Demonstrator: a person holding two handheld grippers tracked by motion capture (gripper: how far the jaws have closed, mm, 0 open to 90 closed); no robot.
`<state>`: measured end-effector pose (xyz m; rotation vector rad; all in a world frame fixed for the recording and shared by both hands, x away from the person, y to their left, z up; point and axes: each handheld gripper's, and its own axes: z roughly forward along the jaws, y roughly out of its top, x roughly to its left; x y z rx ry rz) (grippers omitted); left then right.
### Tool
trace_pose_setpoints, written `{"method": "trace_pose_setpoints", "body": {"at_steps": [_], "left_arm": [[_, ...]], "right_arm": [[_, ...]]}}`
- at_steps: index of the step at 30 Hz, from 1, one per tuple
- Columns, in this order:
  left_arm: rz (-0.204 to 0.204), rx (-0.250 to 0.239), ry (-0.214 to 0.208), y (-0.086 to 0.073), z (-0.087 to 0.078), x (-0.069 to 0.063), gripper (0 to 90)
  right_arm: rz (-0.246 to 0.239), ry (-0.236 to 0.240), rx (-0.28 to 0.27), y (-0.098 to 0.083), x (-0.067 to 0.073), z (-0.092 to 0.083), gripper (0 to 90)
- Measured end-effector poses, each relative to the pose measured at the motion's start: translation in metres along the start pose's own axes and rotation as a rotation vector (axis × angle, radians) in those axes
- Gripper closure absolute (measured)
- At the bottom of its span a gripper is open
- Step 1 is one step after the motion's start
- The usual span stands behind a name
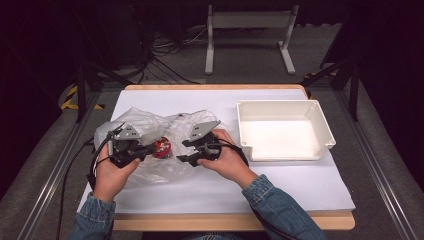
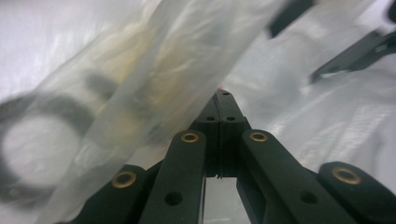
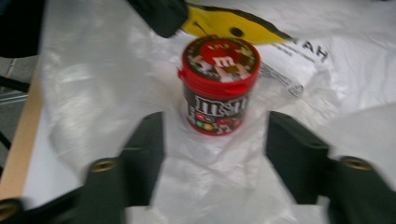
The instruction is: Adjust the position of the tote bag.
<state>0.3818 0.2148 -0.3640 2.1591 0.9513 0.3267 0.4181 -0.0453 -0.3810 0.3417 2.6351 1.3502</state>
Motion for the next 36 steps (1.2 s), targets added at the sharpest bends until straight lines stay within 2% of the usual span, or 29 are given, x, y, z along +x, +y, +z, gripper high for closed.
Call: {"method": "trace_pose_setpoints", "body": {"at_steps": [1, 6, 9, 12, 14, 17, 20, 22, 23, 24, 26, 30, 32, 36], "left_arm": [[-0.026, 0.018, 0.036, -0.003, 0.001, 0.006, 90.0], [-0.068, 0.02, 0.073, -0.008, -0.002, 0.013, 90.0], [-0.077, 0.01, 0.092, -0.009, -0.005, 0.016, 90.0], [-0.101, -0.001, 0.103, -0.011, -0.007, 0.017, 90.0], [-0.096, 0.005, 0.109, -0.011, -0.007, 0.018, 90.0], [-0.085, 0.017, 0.117, -0.012, -0.005, 0.018, 90.0], [-0.082, 0.035, 0.118, -0.013, -0.002, 0.018, 90.0], [-0.079, 0.051, 0.112, -0.014, 0.0, 0.019, 90.0], [-0.076, 0.059, 0.107, -0.014, 0.001, 0.02, 90.0], [-0.073, 0.067, 0.103, -0.014, 0.003, 0.02, 90.0], [-0.063, 0.085, 0.086, -0.015, 0.009, 0.019, 90.0], [-0.06, 0.099, 0.08, -0.015, 0.014, 0.017, 90.0], [-0.067, 0.103, 0.071, -0.016, 0.015, 0.018, 90.0], [-0.086, 0.1, 0.077, -0.019, 0.013, 0.023, 90.0]], "right_arm": [[-0.007, 0.004, -0.006, 0.002, 0.001, 0.0, 54.1], [-0.03, 0.0, -0.016, 0.008, 0.004, 0.004, 56.9], [-0.076, -0.025, -0.072, 0.016, 0.01, 0.004, 58.5], [-0.124, -0.021, -0.139, 0.031, 0.019, -0.001, 63.9], [-0.133, -0.03, -0.148, 0.039, 0.02, -0.001, 66.7], [-0.121, -0.052, -0.144, 0.044, 0.015, 0.001, 70.9], [-0.073, -0.06, -0.15, 0.042, 0.006, 0.006, 71.0], [-0.063, -0.077, -0.158, 0.041, 0.002, 0.008, 65.1], [-0.058, -0.086, -0.172, 0.042, -0.001, 0.009, 59.4], [-0.053, -0.087, -0.196, 0.042, -0.003, 0.009, 57.5], [-0.048, -0.061, -0.237, 0.045, -0.006, 0.007, 56.8], [-0.06, -0.042, -0.253, 0.05, -0.007, 0.006, 60.4], [-0.069, -0.064, -0.241, 0.051, -0.006, 0.007, 67.3], [-0.069, -0.125, -0.205, 0.051, -0.01, 0.013, 69.8]]}}
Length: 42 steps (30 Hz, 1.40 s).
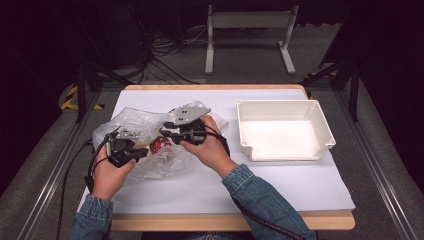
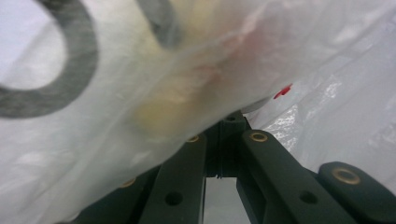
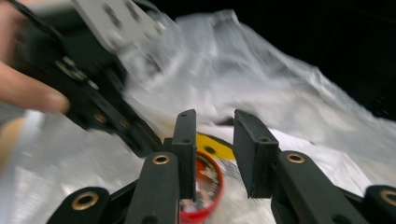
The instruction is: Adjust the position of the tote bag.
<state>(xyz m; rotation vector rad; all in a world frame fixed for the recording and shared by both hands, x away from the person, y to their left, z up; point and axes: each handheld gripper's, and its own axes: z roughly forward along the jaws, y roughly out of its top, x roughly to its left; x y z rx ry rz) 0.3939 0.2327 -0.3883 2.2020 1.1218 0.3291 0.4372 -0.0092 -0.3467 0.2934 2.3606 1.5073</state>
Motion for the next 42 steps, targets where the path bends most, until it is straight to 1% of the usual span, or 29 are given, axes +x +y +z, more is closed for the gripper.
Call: {"method": "trace_pose_setpoints", "body": {"at_steps": [1, 2, 3, 4, 5, 6, 7, 9, 10, 11, 14, 18, 20, 21, 23, 24, 25, 26, 27, 29, 30, 31, 32, 34, 35, 36, 38, 40, 42], "left_arm": [[-0.004, -0.005, 0.004, 0.0, -0.001, 0.001, 90.0], [-0.01, -0.01, 0.007, -0.001, -0.003, 0.002, 90.0], [-0.014, -0.011, 0.007, -0.001, -0.005, 0.004, 90.0], [-0.014, -0.018, 0.012, -0.001, -0.005, 0.005, 90.0], [-0.025, -0.018, 0.011, -0.002, -0.006, 0.007, 90.0], [-0.038, -0.019, 0.009, -0.003, -0.007, 0.01, 90.0], [-0.044, -0.022, 0.011, -0.004, -0.007, 0.012, 90.0], [-0.063, -0.023, 0.01, -0.006, -0.007, 0.017, 89.1], [-0.07, -0.022, 0.007, -0.007, -0.007, 0.019, 87.2], [-0.075, -0.019, 0.006, -0.008, -0.007, 0.02, 85.4], [-0.082, -0.017, 0.01, -0.01, -0.005, 0.023, 83.0], [-0.107, -0.012, 0.009, -0.012, -0.002, 0.027, 81.5], [-0.112, -0.012, 0.011, -0.013, -0.001, 0.029, 81.3], [-0.124, -0.011, 0.01, -0.015, 0.001, 0.032, 81.3], [-0.133, -0.007, 0.007, -0.016, 0.002, 0.033, 81.4], [-0.148, 0.002, 0.005, -0.018, 0.004, 0.037, 81.7], [-0.148, 0.002, 0.005, -0.018, 0.004, 0.037, 81.8], [-0.158, 0.009, 0.003, -0.019, 0.006, 0.039, 81.8], [-0.168, 0.017, 0.002, -0.021, 0.009, 0.042, 82.0], [-0.17, 0.026, 0.001, -0.022, 0.009, 0.043, 82.0], [-0.177, 0.031, 0.0, -0.024, 0.01, 0.046, 82.2], [-0.177, 0.031, 0.0, -0.024, 0.01, 0.046, 82.4], [-0.193, 0.035, 0.001, -0.026, 0.011, 0.048, 82.6], [-0.2, 0.038, 0.003, -0.027, 0.011, 0.05, 82.9], [-0.212, 0.041, 0.01, -0.029, 0.011, 0.054, 83.0], [-0.221, 0.048, 0.004, -0.031, 0.011, 0.056, 83.2], [-0.237, 0.053, 0.009, -0.033, 0.012, 0.06, 83.9], [-0.246, 0.056, 0.011, -0.035, 0.012, 0.062, 84.3], [-0.262, 0.061, 0.01, -0.038, 0.013, 0.066, 85.6]], "right_arm": [[-0.001, -0.008, 0.015, -0.002, -0.002, 0.003, 65.4], [-0.002, -0.013, 0.026, -0.003, -0.003, 0.006, 58.6], [-0.007, -0.014, 0.043, -0.006, -0.005, 0.011, 45.5], [-0.013, 0.003, 0.045, -0.009, -0.006, 0.014, 31.3], [-0.024, 0.027, 0.037, -0.01, -0.006, 0.017, 22.4], [-0.046, 0.061, 0.026, -0.012, -0.006, 0.02, 16.0], [-0.071, 0.082, 0.037, -0.014, -0.004, 0.023, 9.0], [-0.083, 0.094, 0.043, -0.016, -0.003, 0.025, 5.1], [-0.083, 0.092, 0.051, -0.017, -0.003, 0.026, 3.3], [-0.077, 0.092, 0.056, -0.019, -0.004, 0.027, 2.0], [-0.049, 0.115, 0.084, -0.024, -0.01, 0.029, 2.0], [-0.016, 0.117, 0.129, -0.04, -0.019, 0.029, 2.2], [0.01, 0.118, 0.147, -0.048, -0.024, 0.03, 2.3], [0.025, 0.118, 0.16, -0.052, -0.026, 0.031, 2.5], [0.03, 0.116, 0.166, -0.055, -0.027, 0.031, 2.5], [0.035, 0.13, 0.192, -0.063, -0.028, 0.032, 2.7], [0.039, 0.137, 0.2, -0.065, -0.029, 0.033, 2.7], [0.039, 0.137, 0.2, -0.065, -0.029, 0.033, 2.7], [0.048, 0.148, 0.227, -0.07, -0.029, 0.034, 2.9], [0.05, 0.154, 0.236, -0.072, -0.029, 0.035, 3.0], [0.058, 0.165, 0.257, -0.076, -0.03, 0.036, 2.9], [0.058, 0.165, 0.257, -0.076, -0.03, 0.036, 2.9], [0.067, 0.169, 0.275, -0.08, -0.031, 0.038, 3.1], [0.072, 0.171, 0.283, -0.082, -0.031, 0.038, 3.3], [0.08, 0.173, 0.3, -0.086, -0.032, 0.039, 3.5], [0.087, 0.175, 0.304, -0.088, -0.033, 0.039, 3.7], [0.105, 0.177, 0.318, -0.091, -0.035, 0.039, 4.2], [0.111, 0.178, 0.325, -0.093, -0.037, 0.039, 4.2], [0.14, 0.179, 0.351, -0.099, -0.041, 0.037, 4.2]]}}
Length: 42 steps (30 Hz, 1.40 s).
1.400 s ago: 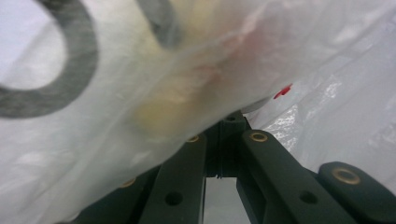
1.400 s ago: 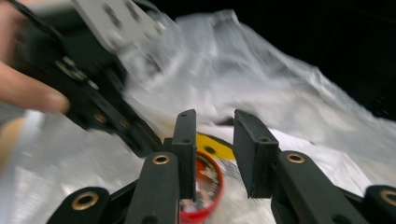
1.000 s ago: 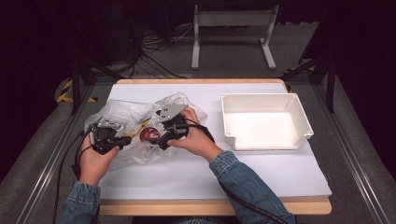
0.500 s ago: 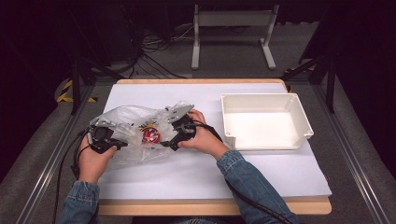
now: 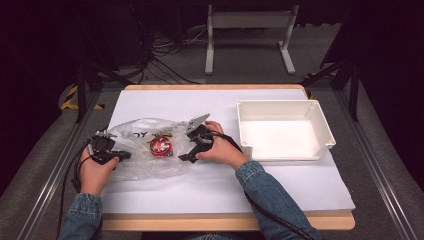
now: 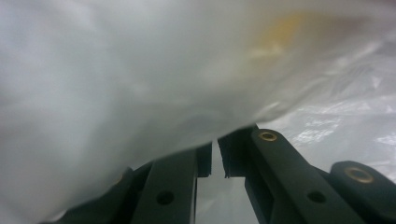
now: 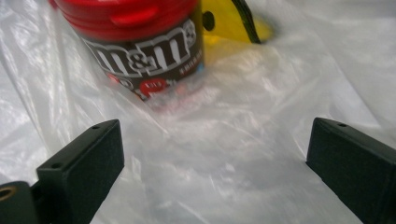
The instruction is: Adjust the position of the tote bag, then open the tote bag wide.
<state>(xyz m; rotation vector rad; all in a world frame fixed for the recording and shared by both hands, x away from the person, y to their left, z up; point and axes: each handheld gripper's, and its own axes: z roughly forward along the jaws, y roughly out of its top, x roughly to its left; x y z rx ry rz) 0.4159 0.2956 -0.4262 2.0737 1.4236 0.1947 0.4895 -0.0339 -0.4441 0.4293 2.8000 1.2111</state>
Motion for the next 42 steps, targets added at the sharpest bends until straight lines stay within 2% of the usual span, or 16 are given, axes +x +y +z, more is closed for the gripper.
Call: {"method": "trace_pose_setpoints", "body": {"at_steps": [3, 7, 11, 14, 18, 23, 26, 29, 32, 33, 36, 37, 38, 39, 40, 42], "left_arm": [[-0.011, 0.002, -0.007, -0.001, 0.001, 0.002, 86.0], [-0.006, -0.003, -0.015, -0.001, -0.001, 0.001, 84.6], [0.03, -0.019, -0.032, 0.001, -0.009, -0.003, 79.1], [0.054, -0.046, -0.08, 0.003, -0.021, -0.005, 70.4], [0.094, -0.104, -0.142, 0.007, -0.041, -0.012, 64.5], [0.142, -0.179, -0.181, 0.013, -0.063, -0.027, 62.5], [0.182, -0.233, -0.19, 0.017, -0.073, -0.038, 62.5], [0.214, -0.296, -0.169, 0.019, -0.081, -0.045, 62.4], [0.224, -0.334, -0.147, 0.021, -0.083, -0.047, 61.3], [0.224, -0.334, -0.147, 0.021, -0.083, -0.047, 62.0], [0.185, -0.328, -0.095, 0.023, -0.068, -0.037, 63.8], [0.165, -0.324, -0.088, 0.023, -0.062, -0.033, 65.0], [0.165, -0.324, -0.088, 0.023, -0.062, -0.033, 65.8], [0.118, -0.303, -0.065, 0.023, -0.048, -0.024, 66.6], [0.118, -0.303, -0.065, 0.023, -0.048, -0.024, 67.5], [0.076, -0.311, -0.038, 0.022, -0.035, -0.013, 68.6]], "right_arm": [[0.029, 0.004, 0.013, -0.004, -0.003, 0.0, 4.3], [0.051, -0.003, 0.019, -0.009, -0.006, -0.001, 4.4], [0.021, -0.017, 0.013, -0.006, -0.002, -0.004, 3.1], [-0.002, -0.028, -0.01, -0.003, 0.003, -0.009, 2.8], [-0.016, -0.028, -0.044, 0.002, 0.008, -0.016, 2.4], [-0.036, -0.002, -0.082, 0.008, 0.017, -0.024, 2.8], [-0.056, 0.008, -0.098, 0.014, 0.025, -0.026, 3.4], [-0.077, 0.019, -0.109, 0.019, 0.032, -0.028, 3.5], [-0.084, 0.026, -0.131, 0.023, 0.038, -0.031, 4.4], [-0.084, 0.026, -0.136, 0.024, 0.04, -0.032, 4.7], [-0.081, 0.03, -0.146, 0.026, 0.043, -0.032, 6.1], [-0.077, 0.031, -0.15, 0.026, 0.044, -0.032, 6.3], [-0.077, 0.031, -0.15, 0.026, 0.044, -0.032, 6.3], [-0.064, 0.037, -0.165, 0.027, 0.045, -0.031, 7.0], [-0.064, 0.037, -0.165, 0.027, 0.045, -0.031, 7.0], [-0.055, 0.029, -0.173, 0.028, 0.046, -0.031, 7.4]]}}
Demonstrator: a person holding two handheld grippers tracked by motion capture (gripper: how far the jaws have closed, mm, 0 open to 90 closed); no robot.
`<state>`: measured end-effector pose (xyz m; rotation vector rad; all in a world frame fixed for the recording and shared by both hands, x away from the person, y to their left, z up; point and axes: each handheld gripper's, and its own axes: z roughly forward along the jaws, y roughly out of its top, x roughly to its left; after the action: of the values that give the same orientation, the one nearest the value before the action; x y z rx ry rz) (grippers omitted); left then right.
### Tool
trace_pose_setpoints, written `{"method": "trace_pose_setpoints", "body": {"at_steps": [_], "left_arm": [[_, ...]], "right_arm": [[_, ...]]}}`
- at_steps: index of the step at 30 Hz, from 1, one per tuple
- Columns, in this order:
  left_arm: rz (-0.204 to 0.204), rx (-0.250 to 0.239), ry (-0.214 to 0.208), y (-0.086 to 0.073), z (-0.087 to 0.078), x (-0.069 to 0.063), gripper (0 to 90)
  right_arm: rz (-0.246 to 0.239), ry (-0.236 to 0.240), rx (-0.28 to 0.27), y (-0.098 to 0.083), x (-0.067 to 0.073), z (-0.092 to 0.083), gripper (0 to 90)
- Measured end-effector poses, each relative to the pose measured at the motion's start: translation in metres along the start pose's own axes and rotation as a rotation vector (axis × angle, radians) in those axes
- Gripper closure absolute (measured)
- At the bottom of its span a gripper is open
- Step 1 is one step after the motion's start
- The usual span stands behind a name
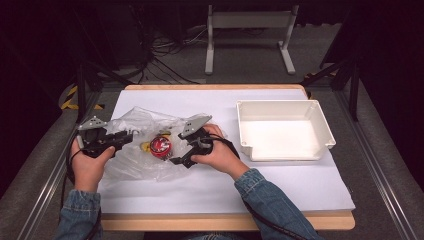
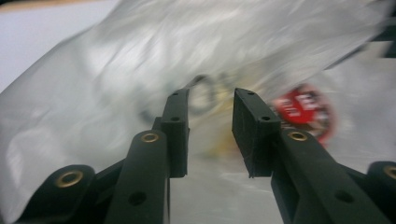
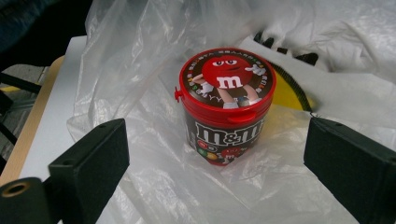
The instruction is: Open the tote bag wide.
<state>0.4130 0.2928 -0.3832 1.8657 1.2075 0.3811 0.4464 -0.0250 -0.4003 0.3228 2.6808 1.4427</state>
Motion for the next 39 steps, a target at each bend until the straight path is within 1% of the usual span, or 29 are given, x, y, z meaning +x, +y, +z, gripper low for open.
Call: {"method": "trace_pose_setpoints", "body": {"at_steps": [1, 2, 3, 4, 7, 11, 14, 17, 20, 21, 22, 23, 25, 26, 27, 31, 34, 36, 39], "left_arm": [[-0.01, -0.014, 0.008, -0.001, 0.002, 0.002, 70.1], [-0.026, -0.037, 0.018, -0.003, 0.005, 0.005, 70.5], [-0.033, -0.052, 0.023, -0.004, 0.006, 0.006, 70.5], [-0.049, -0.069, 0.028, -0.004, 0.007, 0.007, 70.7], [-0.069, -0.087, 0.028, -0.003, 0.007, 0.009, 71.0], [-0.082, -0.081, 0.018, -0.004, 0.007, 0.011, 70.1], [-0.079, -0.08, 0.012, -0.003, 0.007, 0.011, 69.2], [-0.073, -0.074, 0.004, -0.003, 0.007, 0.009, 68.1], [-0.062, -0.069, -0.002, -0.002, 0.008, 0.007, 64.6], [-0.058, -0.068, 0.002, -0.002, 0.007, 0.006, 63.7], [-0.053, -0.065, 0.005, -0.001, 0.007, 0.005, 63.7], [-0.056, -0.07, -0.003, -0.001, 0.007, 0.004, 63.5], [-0.049, -0.068, -0.004, 0.0, 0.007, 0.003, 63.4], [-0.047, -0.069, -0.004, 0.0, 0.007, 0.003, 63.4], [-0.046, -0.067, -0.006, 0.0, 0.007, 0.003, 63.0], [-0.05, -0.065, -0.007, 0.0, 0.007, 0.003, 62.7], [-0.048, -0.066, -0.008, 0.0, 0.007, 0.003, 62.2], [-0.049, -0.063, -0.006, -0.001, 0.006, 0.003, 60.1], [-0.046, -0.065, -0.006, -0.001, 0.005, 0.002, 59.5]], "right_arm": [[0.003, -0.003, -0.006, 0.0, 0.0, 0.0, 7.5], [0.008, -0.003, -0.011, 0.001, 0.0, 0.001, 7.5], [0.015, -0.007, -0.016, 0.002, 0.0, 0.001, 7.6], [0.019, -0.011, -0.019, 0.002, 0.0, 0.002, 7.6], [0.035, -0.033, -0.023, 0.003, -0.002, 0.007, 8.6], [0.062, -0.052, -0.027, 0.003, -0.004, 0.015, 9.4], [0.087, -0.067, -0.032, 0.003, -0.006, 0.021, 8.6], [0.073, -0.076, -0.016, 0.001, -0.007, 0.029, 7.0], [0.078, -0.072, -0.01, -0.001, -0.007, 0.036, 4.7], [0.09, -0.066, -0.013, -0.002, -0.007, 0.039, 3.7], [0.094, -0.061, -0.013, -0.003, -0.007, 0.042, 3.1], [0.097, -0.057, -0.013, -0.005, -0.007, 0.045, 3.0], [0.107, -0.053, -0.017, -0.006, -0.006, 0.05, 2.6], [0.107, -0.053, -0.017, -0.006, -0.006, 0.05, 2.6], [0.129, -0.053, -0.03, -0.008, -0.006, 0.055, 2.5], [0.148, -0.054, -0.042, -0.01, -0.004, 0.06, 2.5], [0.142, -0.06, -0.045, -0.01, -0.002, 0.063, 2.6], [0.134, -0.073, -0.046, -0.011, -0.001, 0.066, 2.8], [0.132, -0.086, -0.058, -0.012, 0.001, 0.069, 3.5]]}}
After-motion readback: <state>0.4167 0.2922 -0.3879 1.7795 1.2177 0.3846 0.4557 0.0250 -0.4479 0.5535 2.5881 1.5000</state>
